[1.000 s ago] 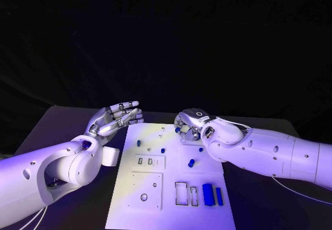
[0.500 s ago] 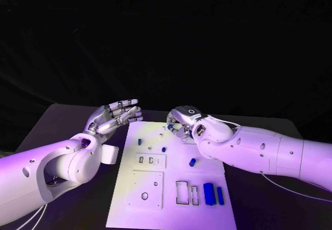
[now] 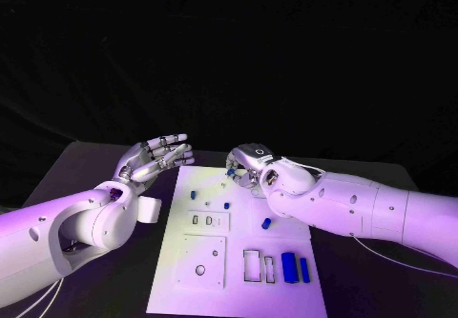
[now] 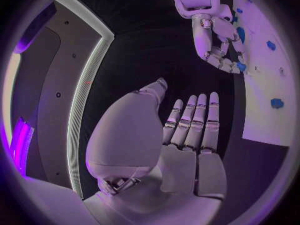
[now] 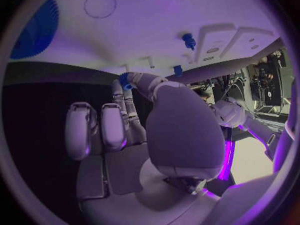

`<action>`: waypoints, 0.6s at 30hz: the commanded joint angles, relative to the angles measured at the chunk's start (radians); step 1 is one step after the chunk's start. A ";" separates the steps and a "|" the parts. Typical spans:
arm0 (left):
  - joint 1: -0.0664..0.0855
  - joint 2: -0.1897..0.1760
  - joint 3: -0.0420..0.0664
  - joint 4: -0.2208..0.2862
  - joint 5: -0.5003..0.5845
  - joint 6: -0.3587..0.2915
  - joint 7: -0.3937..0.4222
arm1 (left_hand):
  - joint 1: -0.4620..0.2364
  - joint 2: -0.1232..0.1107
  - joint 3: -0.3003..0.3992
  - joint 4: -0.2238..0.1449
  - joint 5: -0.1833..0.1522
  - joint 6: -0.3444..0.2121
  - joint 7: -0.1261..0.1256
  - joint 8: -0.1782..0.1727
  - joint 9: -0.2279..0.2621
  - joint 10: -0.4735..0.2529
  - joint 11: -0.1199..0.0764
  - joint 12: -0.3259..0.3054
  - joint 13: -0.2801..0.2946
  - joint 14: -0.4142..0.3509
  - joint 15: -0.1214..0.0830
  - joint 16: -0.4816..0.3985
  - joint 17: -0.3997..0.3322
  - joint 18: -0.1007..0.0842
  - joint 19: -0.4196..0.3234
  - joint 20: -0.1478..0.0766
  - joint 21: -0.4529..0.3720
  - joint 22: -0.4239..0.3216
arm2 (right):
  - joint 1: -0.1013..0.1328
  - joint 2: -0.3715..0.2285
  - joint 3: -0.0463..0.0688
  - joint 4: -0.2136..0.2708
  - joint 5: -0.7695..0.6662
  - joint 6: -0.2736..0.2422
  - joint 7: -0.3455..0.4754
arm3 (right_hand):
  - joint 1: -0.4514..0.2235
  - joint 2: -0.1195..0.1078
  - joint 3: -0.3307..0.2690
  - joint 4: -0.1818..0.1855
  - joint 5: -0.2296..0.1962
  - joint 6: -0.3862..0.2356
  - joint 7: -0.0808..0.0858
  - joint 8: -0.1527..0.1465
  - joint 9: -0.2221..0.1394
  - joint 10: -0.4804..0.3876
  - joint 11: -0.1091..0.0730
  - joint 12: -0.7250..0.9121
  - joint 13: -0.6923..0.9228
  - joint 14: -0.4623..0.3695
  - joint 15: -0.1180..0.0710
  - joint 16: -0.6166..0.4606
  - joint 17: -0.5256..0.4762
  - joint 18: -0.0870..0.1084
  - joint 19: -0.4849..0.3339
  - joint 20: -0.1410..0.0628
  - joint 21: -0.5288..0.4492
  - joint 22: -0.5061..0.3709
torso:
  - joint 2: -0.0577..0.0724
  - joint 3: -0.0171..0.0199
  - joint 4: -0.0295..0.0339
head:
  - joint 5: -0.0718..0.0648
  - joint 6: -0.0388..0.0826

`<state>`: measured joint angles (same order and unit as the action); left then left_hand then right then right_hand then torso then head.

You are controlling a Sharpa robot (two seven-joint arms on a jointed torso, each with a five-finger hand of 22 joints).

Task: Assemble the parts on the task board

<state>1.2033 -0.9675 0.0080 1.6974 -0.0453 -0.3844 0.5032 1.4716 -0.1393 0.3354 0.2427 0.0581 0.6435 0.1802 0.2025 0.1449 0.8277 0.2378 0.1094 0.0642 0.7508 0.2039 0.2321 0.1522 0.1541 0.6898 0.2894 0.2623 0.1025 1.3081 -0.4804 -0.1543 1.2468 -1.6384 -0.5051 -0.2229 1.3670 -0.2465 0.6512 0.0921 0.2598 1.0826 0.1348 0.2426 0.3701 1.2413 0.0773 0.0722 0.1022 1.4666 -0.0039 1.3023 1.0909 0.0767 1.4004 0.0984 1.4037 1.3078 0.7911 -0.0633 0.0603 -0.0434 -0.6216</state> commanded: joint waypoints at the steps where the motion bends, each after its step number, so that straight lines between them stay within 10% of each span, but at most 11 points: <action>1: 0.004 0.002 0.001 0.003 -0.005 0.020 0.013 | 0.007 -0.003 0.003 -0.002 -0.004 0.009 0.110 -0.002 0.001 0.007 0.003 -0.004 0.000 0.007 0.001 -0.003 0.001 0.009 0.006 0.001 -0.004 -0.001 | -0.003 0.008 0.000 -0.007 -0.006 0.000 -0.001 | -0.007 0.001 0.001 -0.005 0.003 -0.007 0.002 0.007 0.001 0.006 -0.005 -0.003 0.001 0.018 -0.003 0.003 -0.001 -0.015 0.002 0.001 0.002 0.005 | 0.002 -0.0007 0.0028 | -0.001 -0.001; 18: 0.011 0.003 0.001 0.006 -0.005 0.019 0.011 | 0.007 -0.003 0.004 -0.003 -0.004 0.009 0.109 -0.002 0.000 0.008 0.003 -0.005 0.000 0.008 0.000 -0.002 0.001 0.009 0.007 0.001 -0.004 -0.002 | -0.015 0.030 0.000 -0.035 -0.001 0.027 0.003 | -0.013 -0.001 0.002 -0.007 0.002 -0.013 0.004 0.008 0.006 0.003 -0.003 -0.005 0.001 0.016 -0.002 0.001 -0.008 -0.013 -0.005 0.002 -0.005 -0.006 | 0.007 -0.0014 0.0045 | 0.004 -0.007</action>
<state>1.2121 -0.9668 0.0081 1.6996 -0.0455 -0.3827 0.5033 1.4716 -0.1393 0.3354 0.2427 0.0581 0.6436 0.1802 0.2025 0.1450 0.8277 0.2378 0.1094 0.0642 0.7508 0.2039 0.2321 0.1521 0.1542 0.6898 0.2894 0.2623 0.1017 1.2973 -0.4517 -0.1524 1.2150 -1.6367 -0.5023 -0.2211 1.3579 -0.2556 0.6511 0.0920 0.2600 1.0745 0.1390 0.2473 0.3758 1.2451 0.0750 0.0682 0.1021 1.4666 -0.0039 1.3021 1.0837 0.0768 1.4004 0.0984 1.4037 1.3028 0.7971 -0.0649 0.0644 -0.0411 -0.6271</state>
